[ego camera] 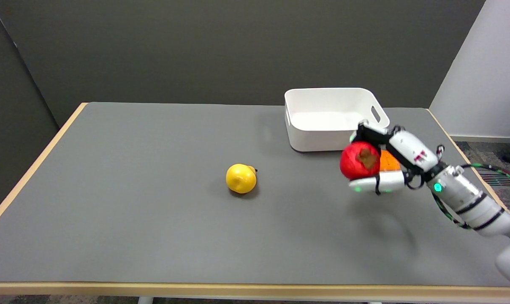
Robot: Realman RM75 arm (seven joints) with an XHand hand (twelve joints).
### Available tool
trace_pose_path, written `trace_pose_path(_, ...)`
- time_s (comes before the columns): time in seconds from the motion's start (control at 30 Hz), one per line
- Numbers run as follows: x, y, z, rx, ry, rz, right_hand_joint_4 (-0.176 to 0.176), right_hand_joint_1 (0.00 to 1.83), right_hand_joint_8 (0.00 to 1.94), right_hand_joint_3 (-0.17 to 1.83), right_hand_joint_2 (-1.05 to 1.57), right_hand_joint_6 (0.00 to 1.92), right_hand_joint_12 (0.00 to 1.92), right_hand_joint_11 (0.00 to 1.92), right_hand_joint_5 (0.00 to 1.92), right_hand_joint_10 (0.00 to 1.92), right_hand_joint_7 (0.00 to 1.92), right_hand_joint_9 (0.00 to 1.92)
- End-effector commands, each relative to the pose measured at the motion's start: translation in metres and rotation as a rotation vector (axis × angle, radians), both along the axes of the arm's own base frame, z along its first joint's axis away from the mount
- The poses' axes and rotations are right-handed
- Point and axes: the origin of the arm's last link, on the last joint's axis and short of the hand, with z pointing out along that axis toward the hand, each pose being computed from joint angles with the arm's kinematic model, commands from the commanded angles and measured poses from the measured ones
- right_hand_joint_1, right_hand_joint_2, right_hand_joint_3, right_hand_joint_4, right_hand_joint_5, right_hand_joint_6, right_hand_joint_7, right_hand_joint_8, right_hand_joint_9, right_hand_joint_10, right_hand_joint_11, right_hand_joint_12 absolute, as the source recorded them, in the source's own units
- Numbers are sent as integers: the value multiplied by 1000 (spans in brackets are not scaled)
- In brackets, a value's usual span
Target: Pick up tomato.
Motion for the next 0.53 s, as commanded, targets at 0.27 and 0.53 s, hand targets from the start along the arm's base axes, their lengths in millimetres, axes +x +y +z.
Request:
trace_pose_path(0.27,119,-142,-48,-143,41,269,-71,1168,1317,403,1064,1591,1790,824,603,1358,867,849)
trace_pose_path(0.53,111,-236,-41,-280,201,144,-65,1165,1333,461,1038,1603,1798,814,608,1440,864,835)
